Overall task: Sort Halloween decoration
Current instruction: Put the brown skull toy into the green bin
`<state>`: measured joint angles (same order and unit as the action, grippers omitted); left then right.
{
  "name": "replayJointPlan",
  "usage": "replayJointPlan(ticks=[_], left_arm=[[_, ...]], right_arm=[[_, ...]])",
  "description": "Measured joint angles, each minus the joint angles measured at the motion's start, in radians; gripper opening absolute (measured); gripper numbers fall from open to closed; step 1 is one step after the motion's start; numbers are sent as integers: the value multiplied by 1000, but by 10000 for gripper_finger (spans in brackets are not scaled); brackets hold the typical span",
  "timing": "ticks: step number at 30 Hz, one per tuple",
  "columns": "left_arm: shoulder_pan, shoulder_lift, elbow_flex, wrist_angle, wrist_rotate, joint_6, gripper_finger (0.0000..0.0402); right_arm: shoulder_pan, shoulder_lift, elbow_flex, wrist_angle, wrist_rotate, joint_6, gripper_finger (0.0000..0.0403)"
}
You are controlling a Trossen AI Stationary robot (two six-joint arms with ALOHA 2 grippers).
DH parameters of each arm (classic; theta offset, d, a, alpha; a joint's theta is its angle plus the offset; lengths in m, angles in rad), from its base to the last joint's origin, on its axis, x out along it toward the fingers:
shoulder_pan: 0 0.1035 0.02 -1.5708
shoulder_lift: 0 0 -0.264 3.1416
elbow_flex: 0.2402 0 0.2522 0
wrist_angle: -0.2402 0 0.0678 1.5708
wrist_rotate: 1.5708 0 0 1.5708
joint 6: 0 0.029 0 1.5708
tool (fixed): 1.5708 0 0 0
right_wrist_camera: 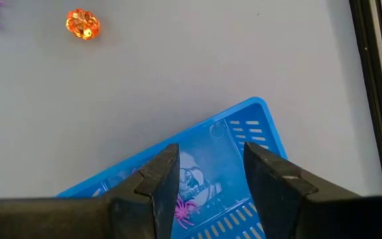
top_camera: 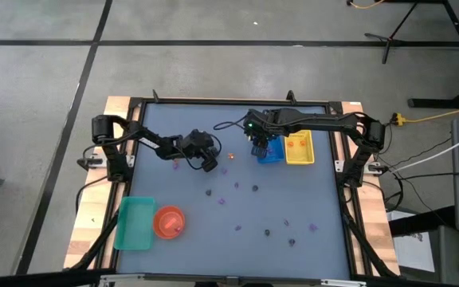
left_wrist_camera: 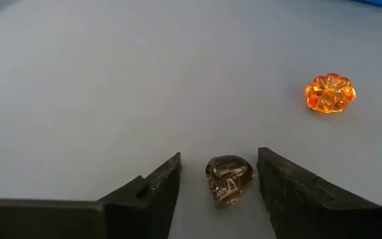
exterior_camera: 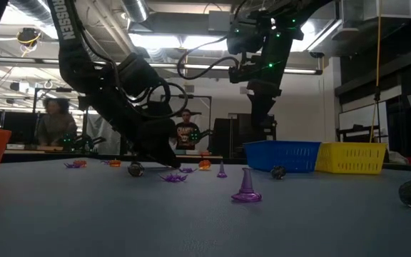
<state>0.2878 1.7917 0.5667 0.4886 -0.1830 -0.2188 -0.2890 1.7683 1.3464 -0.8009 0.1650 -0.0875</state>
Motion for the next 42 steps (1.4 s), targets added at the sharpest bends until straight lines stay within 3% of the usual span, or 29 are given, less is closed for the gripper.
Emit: replayJointPlan(ticks=[28, 42], left_arm=[[-1, 1, -2, -2, -10, 0, 82], [-1, 1, -2, -1, -12, -10, 76]], right_arm=[[0, 0, 0, 0, -1, 0, 167], [0, 0, 0, 0, -1, 0, 167]])
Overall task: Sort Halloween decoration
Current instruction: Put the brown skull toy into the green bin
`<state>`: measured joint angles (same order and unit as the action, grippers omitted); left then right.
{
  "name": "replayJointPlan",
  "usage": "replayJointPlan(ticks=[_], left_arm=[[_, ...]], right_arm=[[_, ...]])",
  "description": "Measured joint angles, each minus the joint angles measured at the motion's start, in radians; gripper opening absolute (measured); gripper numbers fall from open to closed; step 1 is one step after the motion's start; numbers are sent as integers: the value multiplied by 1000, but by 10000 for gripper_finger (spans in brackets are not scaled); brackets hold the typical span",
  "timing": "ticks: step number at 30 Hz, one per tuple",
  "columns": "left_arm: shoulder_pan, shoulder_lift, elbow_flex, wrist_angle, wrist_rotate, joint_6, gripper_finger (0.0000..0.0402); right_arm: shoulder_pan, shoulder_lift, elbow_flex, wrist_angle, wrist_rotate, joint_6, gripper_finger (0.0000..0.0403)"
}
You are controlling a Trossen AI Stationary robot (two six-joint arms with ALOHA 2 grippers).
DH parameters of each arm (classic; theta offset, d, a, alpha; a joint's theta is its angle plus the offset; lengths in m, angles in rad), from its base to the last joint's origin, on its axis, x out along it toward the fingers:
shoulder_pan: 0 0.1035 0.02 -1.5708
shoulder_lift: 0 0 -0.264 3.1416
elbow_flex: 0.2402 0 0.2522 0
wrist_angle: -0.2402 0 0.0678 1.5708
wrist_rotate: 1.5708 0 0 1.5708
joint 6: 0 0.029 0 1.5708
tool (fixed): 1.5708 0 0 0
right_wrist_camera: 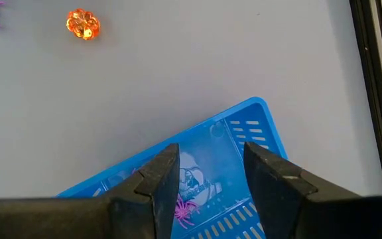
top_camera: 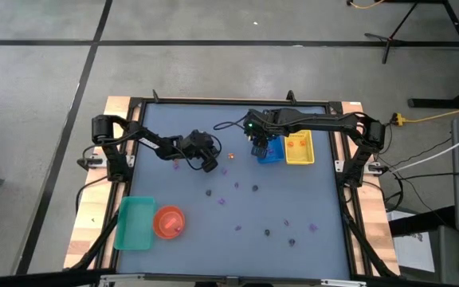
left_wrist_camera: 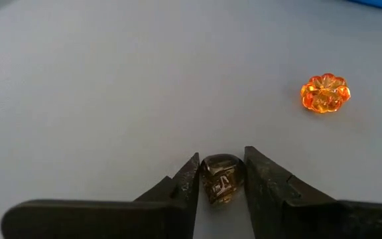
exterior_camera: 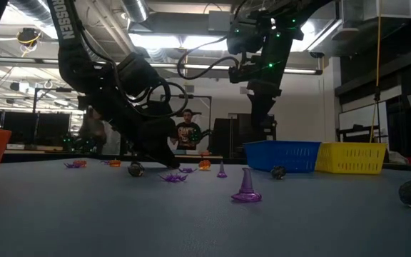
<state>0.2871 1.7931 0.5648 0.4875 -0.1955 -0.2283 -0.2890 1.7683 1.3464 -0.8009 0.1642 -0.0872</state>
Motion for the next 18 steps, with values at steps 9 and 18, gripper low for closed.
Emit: replayJointPlan(ticks=[9, 18], left_arm=[[0, 0, 0, 1, 0, 0, 76], [0, 1, -1, 14, -1, 0, 75]], right_arm=[[0, 0, 0, 0, 0, 0, 167], [0, 0, 0, 0, 0, 0, 167]])
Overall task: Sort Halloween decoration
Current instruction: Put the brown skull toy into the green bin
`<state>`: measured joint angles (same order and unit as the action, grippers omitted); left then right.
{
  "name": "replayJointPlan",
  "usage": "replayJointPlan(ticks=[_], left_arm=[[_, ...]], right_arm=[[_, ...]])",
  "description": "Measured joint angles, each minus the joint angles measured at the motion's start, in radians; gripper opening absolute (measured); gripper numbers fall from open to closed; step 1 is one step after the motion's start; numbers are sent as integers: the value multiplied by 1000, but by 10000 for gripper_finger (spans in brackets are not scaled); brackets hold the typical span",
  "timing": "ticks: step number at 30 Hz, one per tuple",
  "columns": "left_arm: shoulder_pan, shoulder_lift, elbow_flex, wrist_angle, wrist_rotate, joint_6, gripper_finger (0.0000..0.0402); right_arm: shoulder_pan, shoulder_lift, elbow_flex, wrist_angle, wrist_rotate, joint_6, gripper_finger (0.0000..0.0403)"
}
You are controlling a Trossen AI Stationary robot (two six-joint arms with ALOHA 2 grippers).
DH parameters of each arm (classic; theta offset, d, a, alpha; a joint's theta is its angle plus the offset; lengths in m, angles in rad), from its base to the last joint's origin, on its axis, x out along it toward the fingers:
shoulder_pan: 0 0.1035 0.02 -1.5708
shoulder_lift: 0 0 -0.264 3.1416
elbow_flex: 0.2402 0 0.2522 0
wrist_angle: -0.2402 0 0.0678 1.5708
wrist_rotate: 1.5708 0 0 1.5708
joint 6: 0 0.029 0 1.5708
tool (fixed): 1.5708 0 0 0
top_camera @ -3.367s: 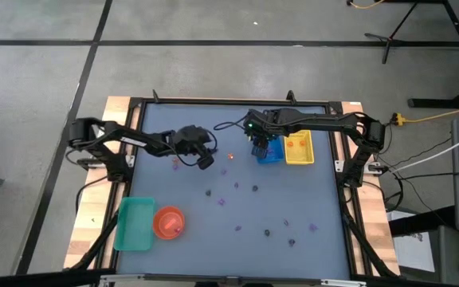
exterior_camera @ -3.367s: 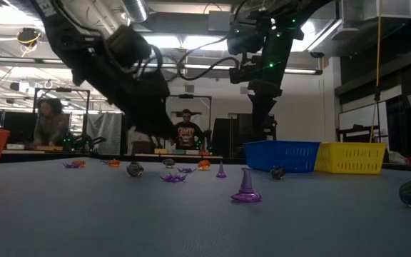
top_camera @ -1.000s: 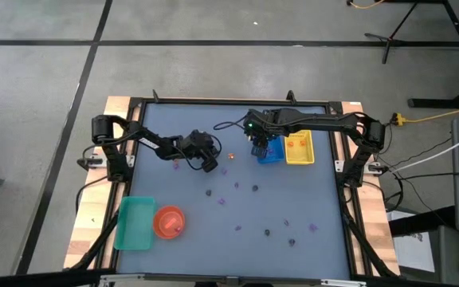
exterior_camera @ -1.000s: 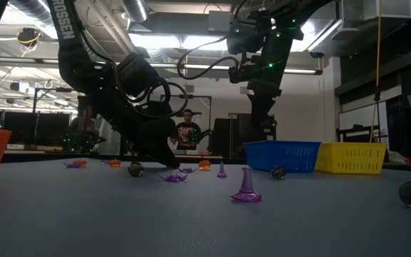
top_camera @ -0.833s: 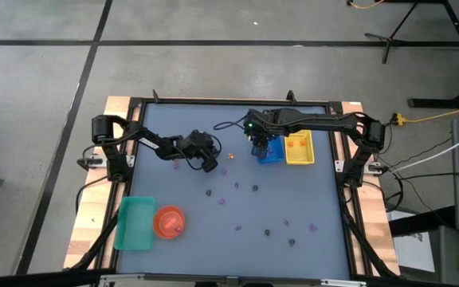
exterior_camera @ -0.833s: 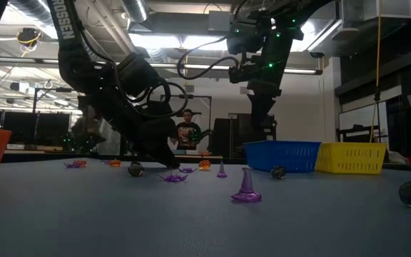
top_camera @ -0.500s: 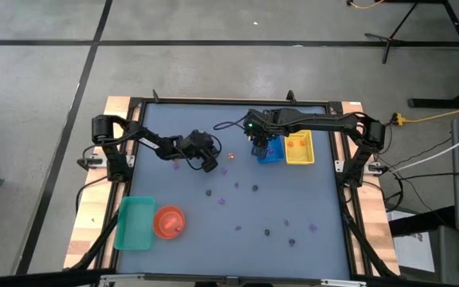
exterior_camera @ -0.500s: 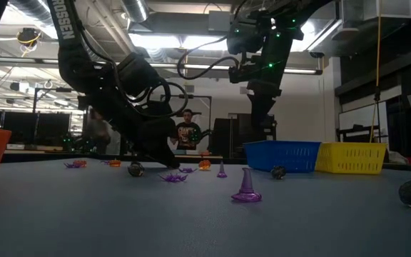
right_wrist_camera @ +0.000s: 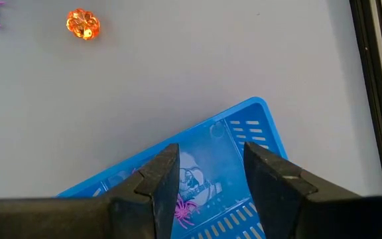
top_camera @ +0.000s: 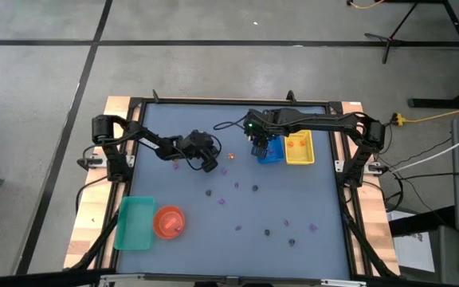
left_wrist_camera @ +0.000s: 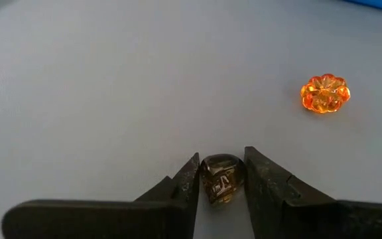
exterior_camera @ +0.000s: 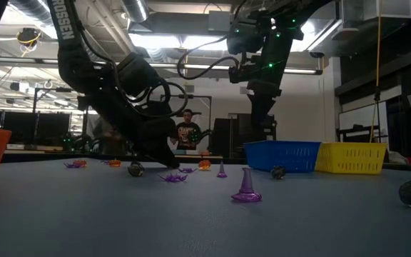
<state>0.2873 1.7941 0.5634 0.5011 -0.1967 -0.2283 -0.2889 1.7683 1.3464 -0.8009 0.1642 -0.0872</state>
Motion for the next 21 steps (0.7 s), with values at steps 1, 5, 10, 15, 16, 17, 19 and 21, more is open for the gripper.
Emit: replayJointPlan(ticks=[1, 5, 10, 15, 16, 17, 19, 21], left_arm=[[0, 1, -1, 7, 0, 0, 75], [1, 2, -1, 48, 0, 0, 74], [1, 3, -1, 64, 13, -3, 75], [1, -3, -1, 64, 16, -5, 75], [1, -8, -1, 63, 15, -5, 75], [1, -16, -1, 63, 15, -5, 75], [1, -43, -1, 55, 15, -5, 75], [1, -69, -1, 51, 15, -5, 75]], right_arm=[[0, 0, 0, 0, 0, 0, 167], [0, 0, 0, 0, 0, 0, 167], [0, 0, 0, 0, 0, 0, 167], [0, 0, 0, 0, 0, 0, 167], [0, 0, 0, 0, 0, 0, 167], [0, 0, 0, 0, 0, 0, 167], [0, 0, 0, 0, 0, 0, 167], [0, 0, 0, 0, 0, 0, 167]])
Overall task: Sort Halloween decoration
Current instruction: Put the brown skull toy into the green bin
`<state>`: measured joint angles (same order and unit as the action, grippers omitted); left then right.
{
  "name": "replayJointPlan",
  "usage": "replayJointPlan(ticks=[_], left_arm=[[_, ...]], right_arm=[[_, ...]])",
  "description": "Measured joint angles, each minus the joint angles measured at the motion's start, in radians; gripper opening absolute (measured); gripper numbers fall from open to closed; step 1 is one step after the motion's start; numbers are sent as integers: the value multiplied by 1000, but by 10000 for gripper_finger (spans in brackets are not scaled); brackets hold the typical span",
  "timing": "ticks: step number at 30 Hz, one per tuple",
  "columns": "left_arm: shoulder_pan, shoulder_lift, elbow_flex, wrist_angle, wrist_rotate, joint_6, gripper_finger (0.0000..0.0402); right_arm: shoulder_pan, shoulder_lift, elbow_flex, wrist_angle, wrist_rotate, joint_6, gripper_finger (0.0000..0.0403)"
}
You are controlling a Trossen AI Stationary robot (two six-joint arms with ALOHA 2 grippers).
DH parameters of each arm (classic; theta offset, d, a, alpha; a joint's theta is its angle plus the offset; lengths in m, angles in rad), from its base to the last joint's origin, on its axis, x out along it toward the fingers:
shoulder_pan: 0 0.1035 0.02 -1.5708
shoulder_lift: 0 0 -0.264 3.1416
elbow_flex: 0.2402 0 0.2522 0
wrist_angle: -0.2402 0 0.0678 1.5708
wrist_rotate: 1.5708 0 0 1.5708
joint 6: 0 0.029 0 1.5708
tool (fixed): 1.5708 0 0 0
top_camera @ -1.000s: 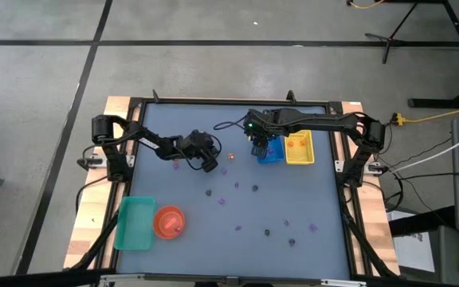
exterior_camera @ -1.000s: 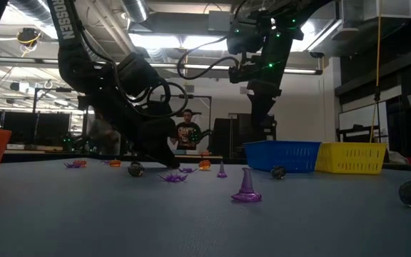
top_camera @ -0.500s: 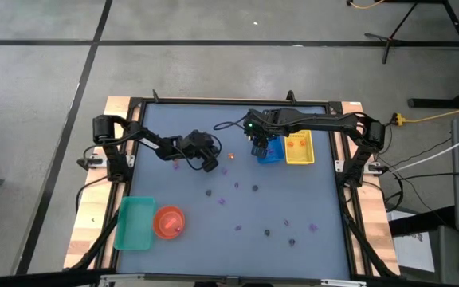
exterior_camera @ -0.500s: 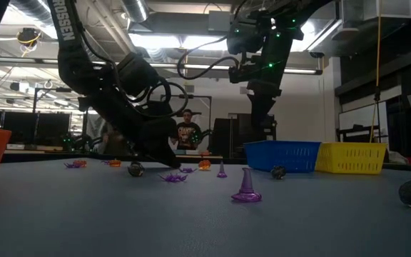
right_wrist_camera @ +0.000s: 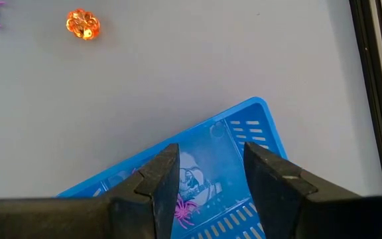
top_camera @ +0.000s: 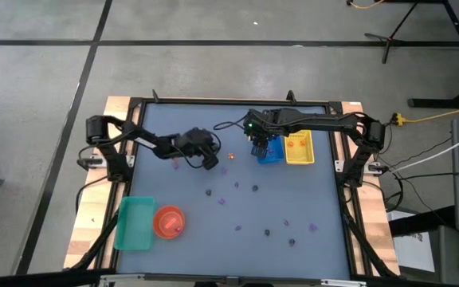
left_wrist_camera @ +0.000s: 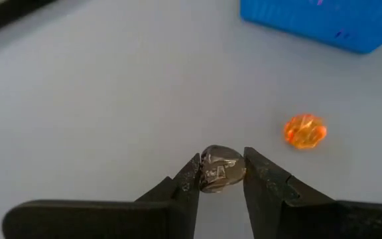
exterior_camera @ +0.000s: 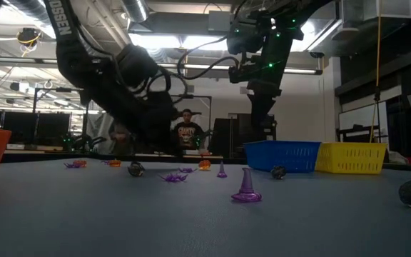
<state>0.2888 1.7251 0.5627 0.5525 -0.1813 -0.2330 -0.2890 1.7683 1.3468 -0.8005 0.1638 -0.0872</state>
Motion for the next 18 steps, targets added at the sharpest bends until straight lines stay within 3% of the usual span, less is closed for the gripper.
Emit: replayJointPlan(ticks=[5, 11, 18], left_arm=[[0, -73, 1, -14, 2, 1, 75], [-1, -224, 1, -197, 16, 5, 75], [-1, -464, 1, -479, 169, -26, 75]], right_arm=[[0, 0, 0, 7, 0, 0, 167], [0, 0, 0, 21, 0, 0, 167], [0, 0, 0, 52, 0, 0, 167]])
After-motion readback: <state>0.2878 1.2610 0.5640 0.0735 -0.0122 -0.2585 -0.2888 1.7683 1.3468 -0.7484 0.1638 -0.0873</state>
